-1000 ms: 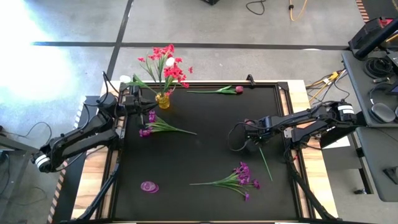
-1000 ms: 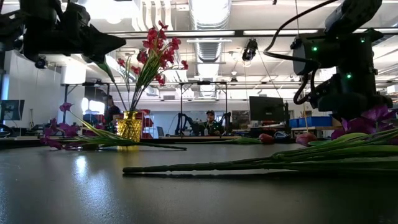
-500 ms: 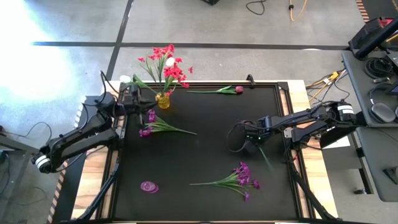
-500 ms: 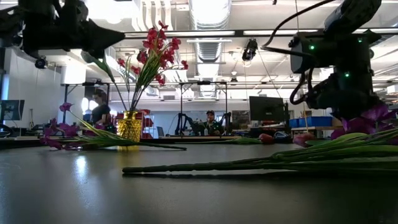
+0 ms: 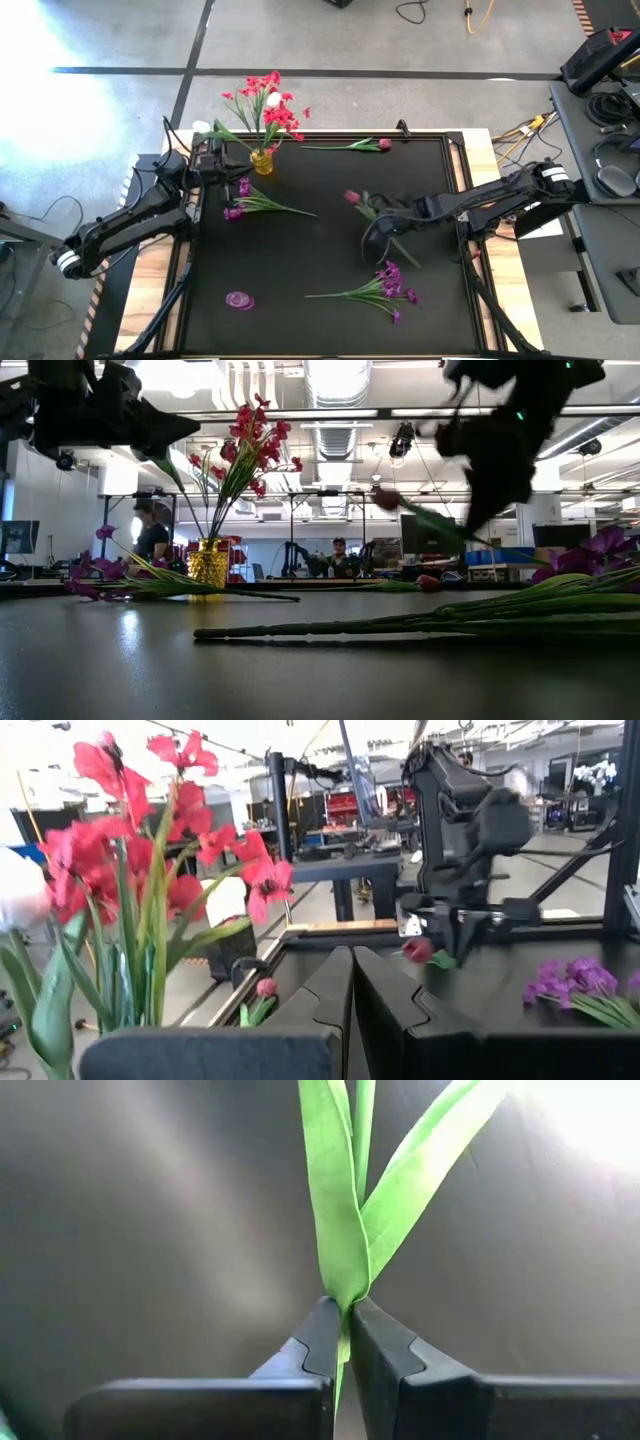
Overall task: Sort flowers into vase by color
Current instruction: Put the bottom red tulip into the violet vase
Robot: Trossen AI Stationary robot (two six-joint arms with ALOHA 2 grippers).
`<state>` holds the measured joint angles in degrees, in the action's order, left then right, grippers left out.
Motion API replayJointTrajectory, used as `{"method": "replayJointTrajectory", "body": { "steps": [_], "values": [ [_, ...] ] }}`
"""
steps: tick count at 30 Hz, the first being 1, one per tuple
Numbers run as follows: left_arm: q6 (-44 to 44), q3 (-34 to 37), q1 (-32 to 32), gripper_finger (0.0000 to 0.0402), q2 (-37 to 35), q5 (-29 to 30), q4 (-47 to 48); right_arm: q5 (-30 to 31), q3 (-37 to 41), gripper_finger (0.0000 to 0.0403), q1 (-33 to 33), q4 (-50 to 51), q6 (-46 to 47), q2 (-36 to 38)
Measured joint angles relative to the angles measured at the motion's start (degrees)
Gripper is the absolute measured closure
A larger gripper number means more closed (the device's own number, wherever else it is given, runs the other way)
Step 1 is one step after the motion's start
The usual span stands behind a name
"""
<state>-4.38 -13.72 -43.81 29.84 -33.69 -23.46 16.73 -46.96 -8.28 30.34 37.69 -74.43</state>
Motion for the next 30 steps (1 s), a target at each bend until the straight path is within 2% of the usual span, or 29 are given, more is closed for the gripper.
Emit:
{"method": "replayJointTrajectory", "body": {
  "steps": [7, 11, 15, 22, 26, 30],
  "values": [
    [-2.67, 0.14, 0.0, 0.0402, -0.63, 0.0, -0.07, 8.74, -0.07, 0.039, -4.78, -29.02, -13.56, -3.88],
    [-3.17, 0.3, -0.07, 0.0402, -0.66, 0.2, -0.04, 11.04, -1.86, 0.039, -5.94, -44.88, -23.32, -10.84],
    [-3.15, 0.35, -0.07, 0.0402, -0.74, 0.23, -0.11, 11.42, -7.28, 0.039, -5.83, -58.06, -31.22, -19.59],
    [-4.14, 0.35, -0.07, 0.0402, -0.69, 0.89, -0.07, 11.09, -24.22, 0.0391, -5.88, -62.39, -41.14, -32.75],
    [-5.23, 0.35, -0.07, 0.0402, -0.44, 4.03, 0.14, 7.91, -33.93, 0.0391, -5.98, -62.4, -44.21, -38.01],
    [-6.25, 0.37, -0.11, 0.0402, 0.04, 4.79, 0.49, 5.83, -41.53, 0.0391, -6.38, -61.93, -45.27, -41.65]
  ]
}}
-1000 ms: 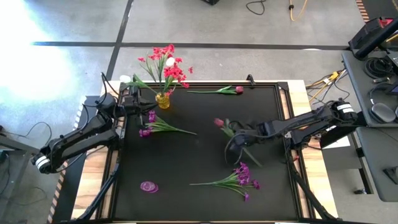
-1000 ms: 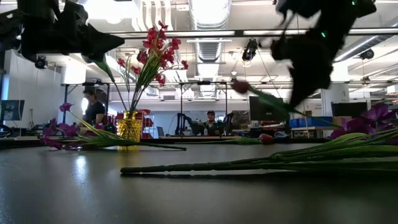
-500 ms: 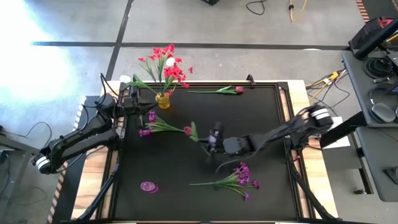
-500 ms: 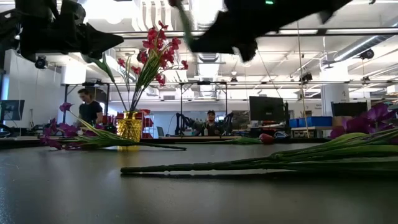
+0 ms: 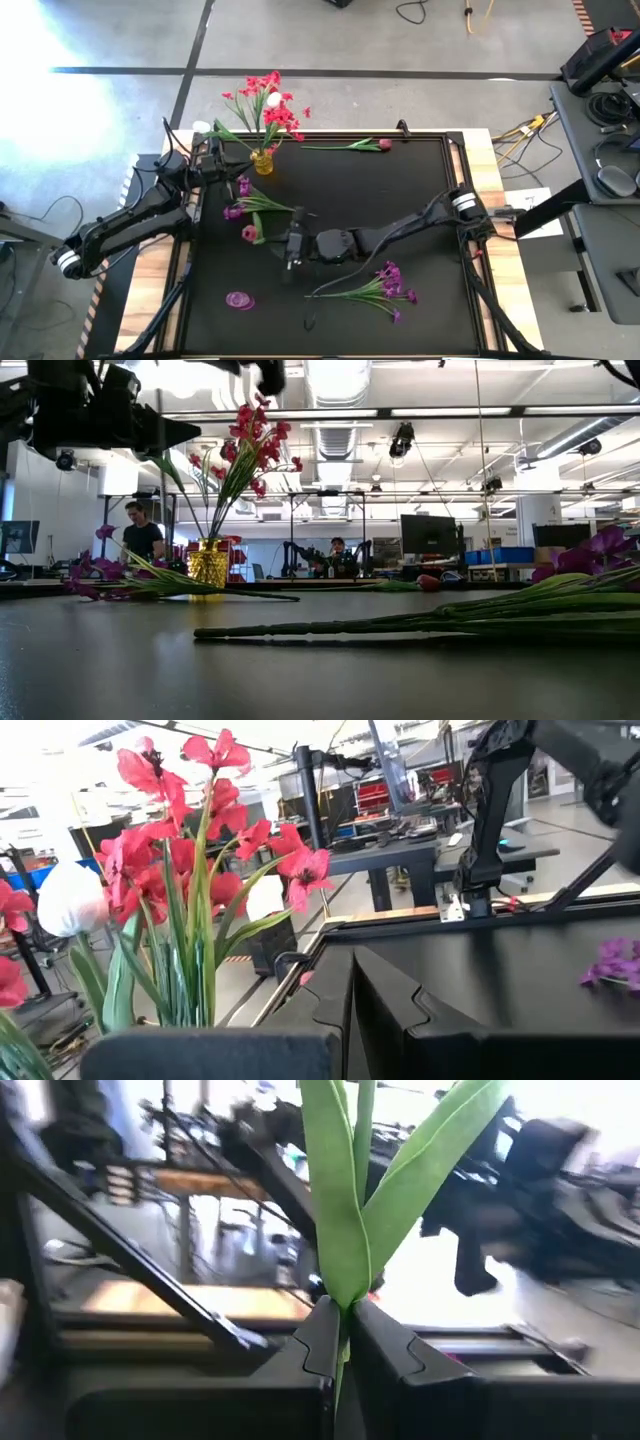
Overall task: Sort flowers into vase by color
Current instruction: Put the bottom red tulip into the violet vase
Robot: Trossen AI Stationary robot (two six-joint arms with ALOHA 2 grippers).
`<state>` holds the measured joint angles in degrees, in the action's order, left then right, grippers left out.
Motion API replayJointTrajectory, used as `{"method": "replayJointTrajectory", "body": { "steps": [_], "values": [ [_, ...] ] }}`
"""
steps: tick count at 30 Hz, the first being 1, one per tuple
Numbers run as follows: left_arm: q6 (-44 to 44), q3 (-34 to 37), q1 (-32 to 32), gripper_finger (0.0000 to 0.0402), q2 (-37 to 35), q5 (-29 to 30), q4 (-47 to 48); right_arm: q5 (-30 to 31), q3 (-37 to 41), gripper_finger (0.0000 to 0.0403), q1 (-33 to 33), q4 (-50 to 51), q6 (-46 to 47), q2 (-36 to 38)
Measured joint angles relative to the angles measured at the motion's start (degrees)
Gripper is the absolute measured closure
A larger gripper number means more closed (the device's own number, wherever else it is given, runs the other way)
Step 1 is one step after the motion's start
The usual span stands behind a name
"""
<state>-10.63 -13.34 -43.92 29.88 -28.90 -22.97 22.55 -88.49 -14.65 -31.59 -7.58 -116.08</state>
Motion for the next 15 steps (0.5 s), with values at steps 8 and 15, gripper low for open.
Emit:
{"method": "replayJointTrajectory", "body": {
  "steps": [8, 15],
  "values": [
    [-2.01, 0.0, -0.02, 0.0402, 0.11, 0.01, -0.11, -6.76, -9.25, 0.0391, -0.11, -0.02, 3.16, -5.58],
    [-2.66, 0.0, -0.07, 0.0402, 0.29, 0.02, -0.13, -11.15, -17.59, 0.0391, -1.05, -0.04, 2.31, -9.72]
  ]
}}
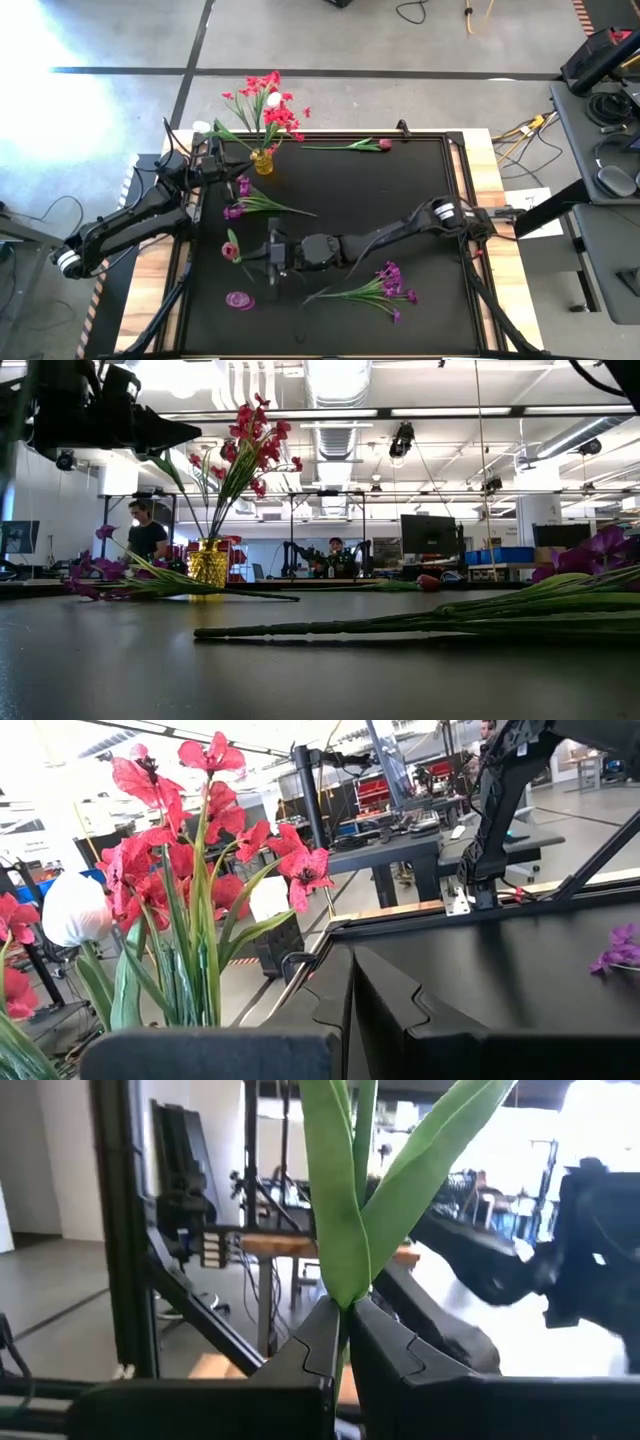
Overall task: Sort flowers into vase by color
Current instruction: Put the bottom red tulip into the violet vase
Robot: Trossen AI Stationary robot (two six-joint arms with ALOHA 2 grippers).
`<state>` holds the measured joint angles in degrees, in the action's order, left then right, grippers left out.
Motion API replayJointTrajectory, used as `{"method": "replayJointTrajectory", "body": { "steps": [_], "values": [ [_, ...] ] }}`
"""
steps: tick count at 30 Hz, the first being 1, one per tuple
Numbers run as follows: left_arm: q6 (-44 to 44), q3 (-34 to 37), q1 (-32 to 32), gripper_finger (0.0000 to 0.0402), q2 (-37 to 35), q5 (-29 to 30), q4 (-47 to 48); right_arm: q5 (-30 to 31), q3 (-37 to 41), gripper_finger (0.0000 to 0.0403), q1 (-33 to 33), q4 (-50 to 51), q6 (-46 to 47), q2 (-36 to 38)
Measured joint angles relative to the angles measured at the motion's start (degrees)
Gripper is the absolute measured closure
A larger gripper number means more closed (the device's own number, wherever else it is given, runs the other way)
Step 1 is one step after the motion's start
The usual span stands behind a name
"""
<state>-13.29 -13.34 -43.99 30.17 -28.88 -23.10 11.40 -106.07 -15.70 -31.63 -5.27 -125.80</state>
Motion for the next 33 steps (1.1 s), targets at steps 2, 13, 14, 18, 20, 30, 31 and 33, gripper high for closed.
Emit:
{"method": "replayJointTrajectory", "body": {
  "steps": [2, 13, 14, 18, 20, 30, 31, 33],
  "values": [
    [-0.3, 0.0, 0.0, 0.0402, 0.0, 0.02, -0.04, -0.25, -2.3, 0.0391, -0.61, 0.12, -1.28, -1.02],
    [-1.25, 0.0, 0.0, 0.0402, 0.02, 3.93, 0.03, -5.49, -14.3, 0.0391, -1.91, 3.97, -1.36, -8.02],
    [-1.27, 0.0, 0.0, 0.0402, 0.02, 3.93, 0.03, -5.48, -15.31, 0.0391, -1.89, 4.6, -1.44, -8.93],
    [-1.25, 0.0, 0.0, 0.0402, 0.28, 3.93, 0.05, -5.73, -18.88, 0.0391, -1.9, 6.45, -2.04, -11.8],
    [-1.23, 0.0, 0.0, 0.0402, 0.47, 3.91, 0.08, -5.88, -20.16, 0.0391, -1.93, 6.76, -2.1, -12.85],
    [-1.01, 0.0, 0.0, 0.0402, 0.55, 3.9, 1.7, -5.86, -21.26, 0.0391, -1.9, 7.1, -2.24, -14.27],
    [-0.84, 0.0, 0.0, 0.0402, 0.55, 3.9, 1.74, -5.86, -20.95, 0.0391, -1.85, 7.6, -2.22, -14.27],
    [-0.62, 0.0, 0.0, 0.0402, 0.55, 3.89, 1.76, -5.78, -20.41, 0.0391, -1.71, 9.09, -2.0, -14.28]
  ]
}}
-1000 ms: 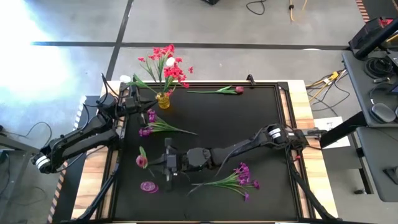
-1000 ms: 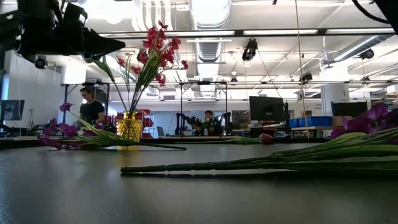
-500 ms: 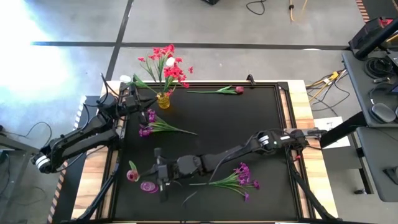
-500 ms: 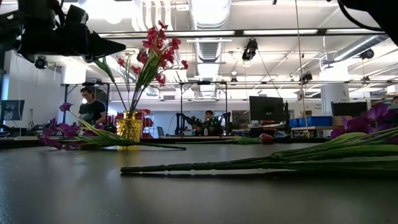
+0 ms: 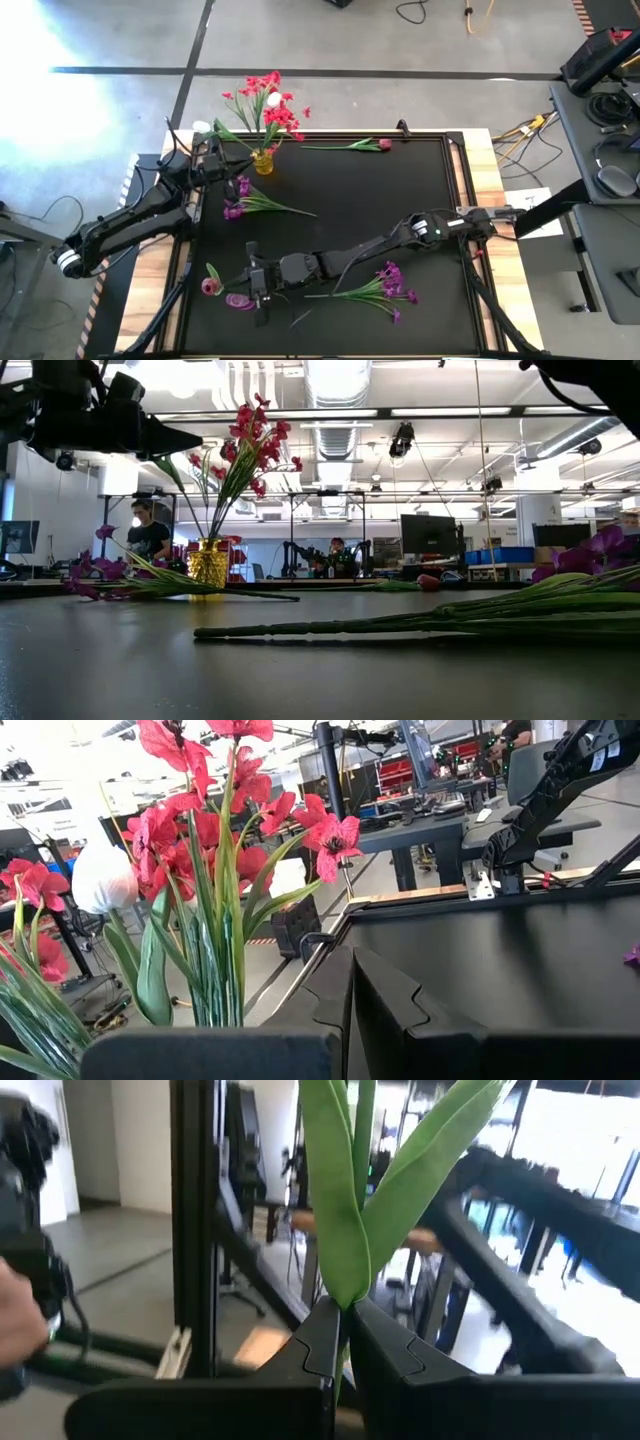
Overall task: Sort flowers into vase by color
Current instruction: Put the bottom red tulip into the violet vase, then put the top violet flowers into the violet vase
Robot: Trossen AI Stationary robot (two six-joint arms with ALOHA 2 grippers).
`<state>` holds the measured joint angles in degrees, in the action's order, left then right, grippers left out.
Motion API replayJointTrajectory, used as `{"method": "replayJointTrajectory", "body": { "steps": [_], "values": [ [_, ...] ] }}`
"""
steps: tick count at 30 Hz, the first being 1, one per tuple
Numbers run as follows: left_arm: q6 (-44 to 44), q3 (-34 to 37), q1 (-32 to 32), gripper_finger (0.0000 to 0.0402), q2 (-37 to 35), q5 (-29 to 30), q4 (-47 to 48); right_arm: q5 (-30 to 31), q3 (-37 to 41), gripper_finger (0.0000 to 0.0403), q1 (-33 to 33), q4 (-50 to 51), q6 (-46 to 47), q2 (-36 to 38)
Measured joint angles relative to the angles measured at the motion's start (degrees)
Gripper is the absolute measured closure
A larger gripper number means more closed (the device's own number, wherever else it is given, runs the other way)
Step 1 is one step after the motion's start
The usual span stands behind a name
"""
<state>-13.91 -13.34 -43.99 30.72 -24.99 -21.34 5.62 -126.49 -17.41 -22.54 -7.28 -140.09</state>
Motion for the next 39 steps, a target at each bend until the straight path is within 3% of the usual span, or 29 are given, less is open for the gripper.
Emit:
{"method": "replayJointTrajectory", "body": {
  "steps": [5, 10, 25, 39],
  "values": [
    [0.89, 0.0, 0.0, 0.0402, 0.0, 0.0, 0.11, 0.96, 0.19, 0.039, 0.89, 5.47, 2.4, -0.03],
    [0.92, 0.0, 0.0, 0.0402, 0.0, -0.01, 0.11, 6.31, 0.23, 0.0376, 1.63, 11.06, 4.84, -0.03],
    [0.94, 0.0, 0.0, 0.0402, 0.0, -0.02, 0.99, 6.43, 0.23, 0.0205, 1.81, 15.53, 5.78, 0.0],
    [1.13, 0.0, 0.02, 0.0402, -0.04, -0.02, 1.42, 6.46, 0.25, 0.0191, 1.81, 26.67, 5.04, 3.01]
  ]
}}
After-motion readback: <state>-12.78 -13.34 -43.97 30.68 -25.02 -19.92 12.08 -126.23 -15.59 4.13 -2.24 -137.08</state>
